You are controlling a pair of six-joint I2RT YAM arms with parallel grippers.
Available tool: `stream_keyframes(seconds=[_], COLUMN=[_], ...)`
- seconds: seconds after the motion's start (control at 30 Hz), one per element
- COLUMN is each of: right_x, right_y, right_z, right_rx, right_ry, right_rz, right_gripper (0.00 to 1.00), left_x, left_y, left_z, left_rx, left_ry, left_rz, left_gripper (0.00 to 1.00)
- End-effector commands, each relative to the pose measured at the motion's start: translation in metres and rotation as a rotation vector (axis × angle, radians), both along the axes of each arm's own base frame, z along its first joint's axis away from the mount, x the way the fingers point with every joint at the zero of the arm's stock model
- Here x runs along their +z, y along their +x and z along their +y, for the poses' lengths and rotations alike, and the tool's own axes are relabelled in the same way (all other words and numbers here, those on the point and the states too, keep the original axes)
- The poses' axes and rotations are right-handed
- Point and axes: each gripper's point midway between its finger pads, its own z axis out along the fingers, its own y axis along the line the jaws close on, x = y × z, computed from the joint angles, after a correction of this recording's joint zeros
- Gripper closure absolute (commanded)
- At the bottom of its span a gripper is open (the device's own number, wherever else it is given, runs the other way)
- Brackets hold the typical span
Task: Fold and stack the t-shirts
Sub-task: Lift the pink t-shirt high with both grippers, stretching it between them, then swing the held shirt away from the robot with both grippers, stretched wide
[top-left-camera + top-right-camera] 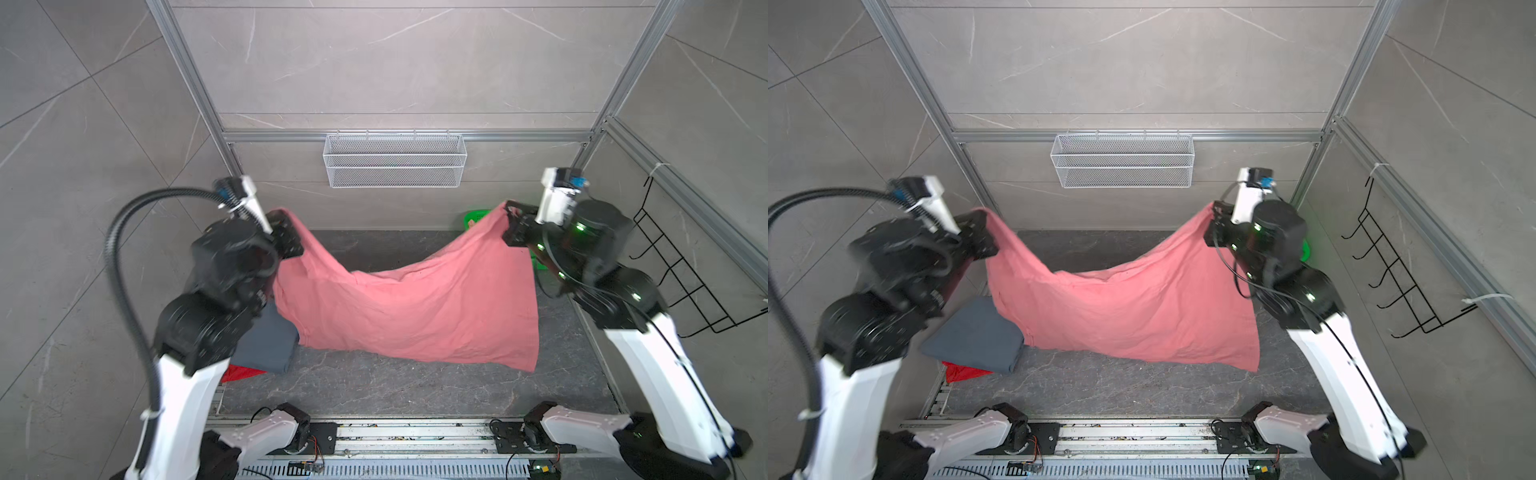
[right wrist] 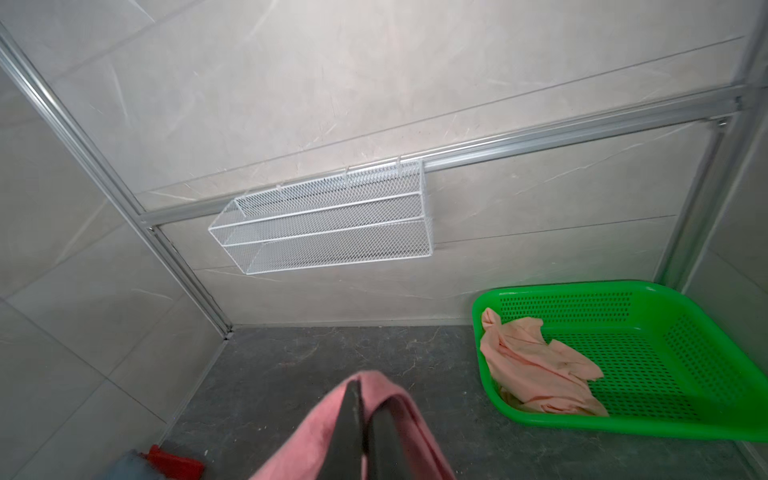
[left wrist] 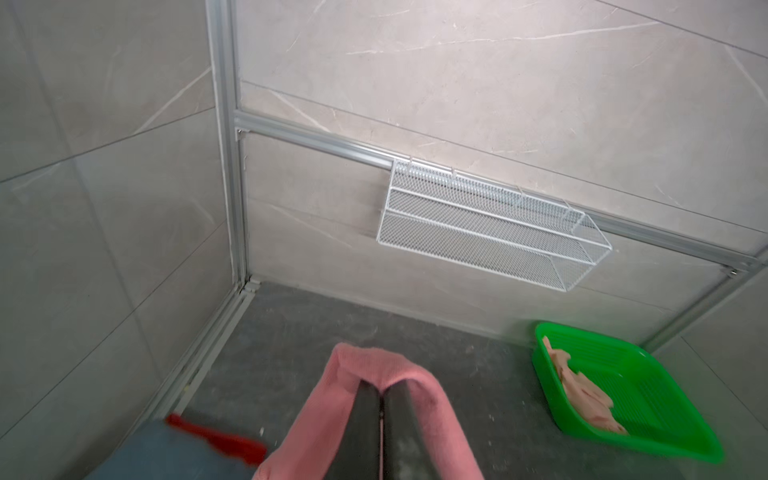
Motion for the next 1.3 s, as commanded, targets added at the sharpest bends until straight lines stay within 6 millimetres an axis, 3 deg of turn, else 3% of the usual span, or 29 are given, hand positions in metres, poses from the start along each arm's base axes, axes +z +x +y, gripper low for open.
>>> stream_keyframes(seconds=[0.0, 0.1, 0.2, 0.3, 0.37, 0.43, 0.53, 0.6, 0.7, 0.77, 0.87, 0.9, 0.97, 1.07, 1.17, 1.27], right_x=[0.046, 0.067, 0.104, 0.141, 0.150, 0.145, 0.117, 0.080, 0.008, -0.044, -0.138, -0.161, -0.230, -0.305, -0.359, -0.390], right_y=[0.036, 0.063, 0.065, 0.043, 0.025, 0.009, -0.014, -0.021, -0.027, -0.031, -0.031, -0.031, -0.031, -0.038, -0.047, -0.056], right_z=[0.006, 0.019, 0.014, 0.001, -0.010, -0.023, -0.041, -0.050, -0.065, -0.068, -0.056, -0.050, -0.033, -0.021, -0.021, -0.028], right_rx=[-0.065, -0.054, -0.058, -0.057, -0.070, -0.093, -0.126, -0.153, -0.215, -0.227, -0.182, -0.156, -0.091, -0.046, -0.059, -0.096], right_ry=[0.026, 0.058, 0.104, 0.131, 0.126, 0.118, 0.111, 0.093, 0.069, 0.054, 0.044, 0.043, 0.036, 0.024, 0.017, 0.008], right_rz=[-0.159, -0.212, -0.290, -0.368, -0.389, -0.386, -0.352, -0.278, -0.136, -0.032, 0.161, 0.209, 0.356, 0.522, 0.635, 0.712], right_gripper=[1.00, 1.00, 1.00, 1.00, 1.00, 1.00, 1.00, 1.00, 1.00, 1.00, 1.00, 1.00, 1.00, 1.00, 1.00, 1.00], left_x=[0.014, 0.038, 0.087, 0.124, 0.139, 0.143, 0.127, 0.102, 0.033, -0.034, -0.153, -0.184, -0.257, -0.338, -0.388, -0.413], left_y=[0.070, 0.106, 0.098, 0.065, 0.032, -0.001, -0.033, -0.039, -0.032, -0.025, -0.028, -0.032, -0.046, -0.081, -0.114, -0.133], left_z=[-0.016, -0.013, 0.001, 0.015, 0.026, 0.040, 0.045, 0.044, 0.033, 0.025, 0.022, 0.021, 0.024, 0.029, 0.034, 0.031], left_rx=[-0.010, 0.003, 0.039, 0.062, 0.073, 0.096, 0.060, 0.033, -0.029, -0.051, -0.023, -0.015, 0.034, 0.116, 0.180, 0.184], left_ry=[0.022, 0.046, 0.060, 0.082, 0.091, 0.087, 0.084, 0.073, 0.031, -0.016, -0.115, -0.136, -0.181, -0.239, -0.286, -0.318], left_rz=[-0.028, -0.053, -0.197, -0.313, -0.392, -0.427, -0.412, -0.353, -0.178, -0.016, 0.259, 0.323, 0.496, 0.727, 0.877, 0.962], left_gripper=[1.00, 1.00, 1.00, 1.00, 1.00, 1.00, 1.00, 1.00, 1.00, 1.00, 1.00, 1.00, 1.00, 1.00, 1.00, 1.00])
